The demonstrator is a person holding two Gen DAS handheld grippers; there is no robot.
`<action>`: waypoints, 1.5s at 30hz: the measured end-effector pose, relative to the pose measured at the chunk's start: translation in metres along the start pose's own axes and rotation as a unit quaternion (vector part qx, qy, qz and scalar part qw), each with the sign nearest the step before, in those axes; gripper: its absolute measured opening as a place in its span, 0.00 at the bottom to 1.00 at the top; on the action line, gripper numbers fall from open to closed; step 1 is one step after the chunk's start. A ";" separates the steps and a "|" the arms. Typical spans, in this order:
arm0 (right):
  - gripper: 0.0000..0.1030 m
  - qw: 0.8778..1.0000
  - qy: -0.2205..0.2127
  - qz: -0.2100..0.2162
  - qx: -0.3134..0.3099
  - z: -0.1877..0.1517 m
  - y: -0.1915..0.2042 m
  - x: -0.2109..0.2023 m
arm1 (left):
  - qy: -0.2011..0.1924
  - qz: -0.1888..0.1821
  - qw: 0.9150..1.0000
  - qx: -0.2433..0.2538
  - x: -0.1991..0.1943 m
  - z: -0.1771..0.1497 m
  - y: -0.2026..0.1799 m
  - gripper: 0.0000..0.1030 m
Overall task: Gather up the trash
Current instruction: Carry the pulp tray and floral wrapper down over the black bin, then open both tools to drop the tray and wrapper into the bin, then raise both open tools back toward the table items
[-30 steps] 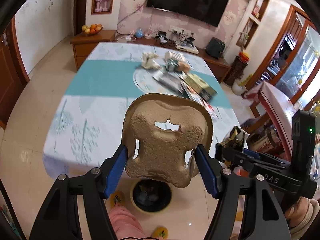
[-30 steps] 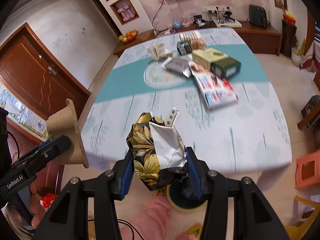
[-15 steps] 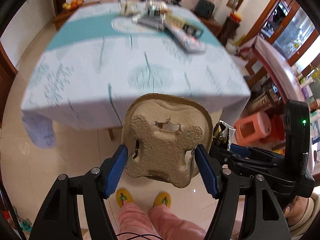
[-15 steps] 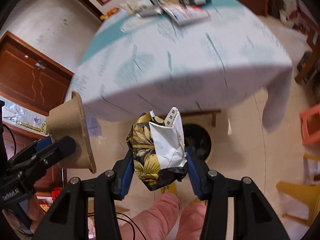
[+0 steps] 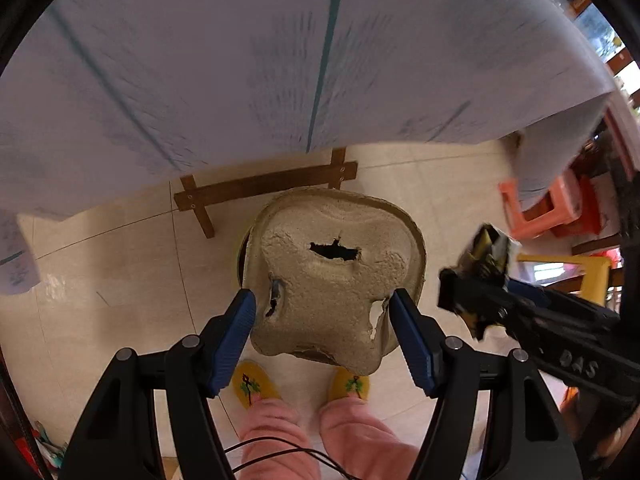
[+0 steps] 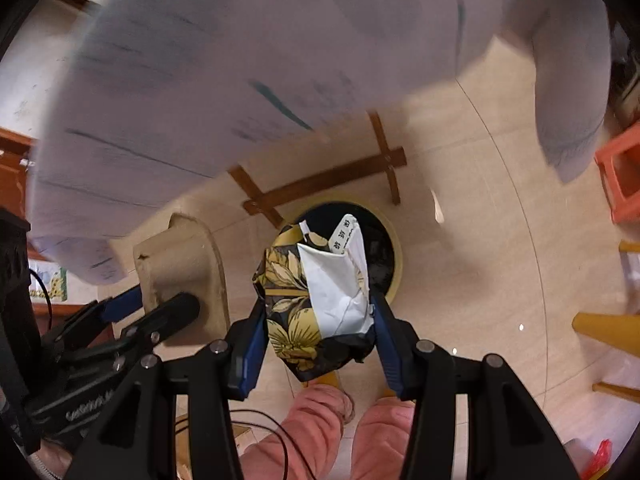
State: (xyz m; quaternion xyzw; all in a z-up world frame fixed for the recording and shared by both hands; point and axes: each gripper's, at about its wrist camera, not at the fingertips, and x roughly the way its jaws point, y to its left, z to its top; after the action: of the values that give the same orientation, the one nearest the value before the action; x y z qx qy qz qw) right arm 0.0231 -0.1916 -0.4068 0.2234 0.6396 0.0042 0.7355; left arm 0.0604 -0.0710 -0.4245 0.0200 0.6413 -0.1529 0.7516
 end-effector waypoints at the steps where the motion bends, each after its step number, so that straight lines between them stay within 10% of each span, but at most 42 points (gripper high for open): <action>1: 0.48 1.000 0.003 -0.002 0.004 0.000 -0.005 0.013 | 0.002 0.000 1.000 0.002 0.009 0.002 0.001 0.66; 8: 0.48 1.000 0.013 -0.015 0.004 0.002 -0.012 0.060 | 0.012 0.007 1.000 -0.008 0.062 0.013 0.013 0.67; 16: 0.49 0.999 0.023 -0.018 -0.016 0.007 0.005 0.077 | -0.001 0.032 0.999 -0.005 0.051 0.004 0.024 0.83; 30: 0.61 0.998 0.029 -0.016 -0.046 0.012 0.037 0.096 | -0.031 0.042 0.997 -0.057 0.022 -0.014 0.070 0.84; 45: 0.62 0.998 0.009 -0.005 -0.062 0.005 0.070 0.026 | -0.066 0.044 0.994 -0.075 -0.058 -0.018 0.071 0.84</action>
State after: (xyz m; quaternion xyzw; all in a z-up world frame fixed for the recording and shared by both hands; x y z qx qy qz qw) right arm 0.0527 -0.1223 -0.4075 0.1736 0.6459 0.0422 0.7422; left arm 0.0536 0.0125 -0.3833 -0.0183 0.5987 -0.0721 0.7975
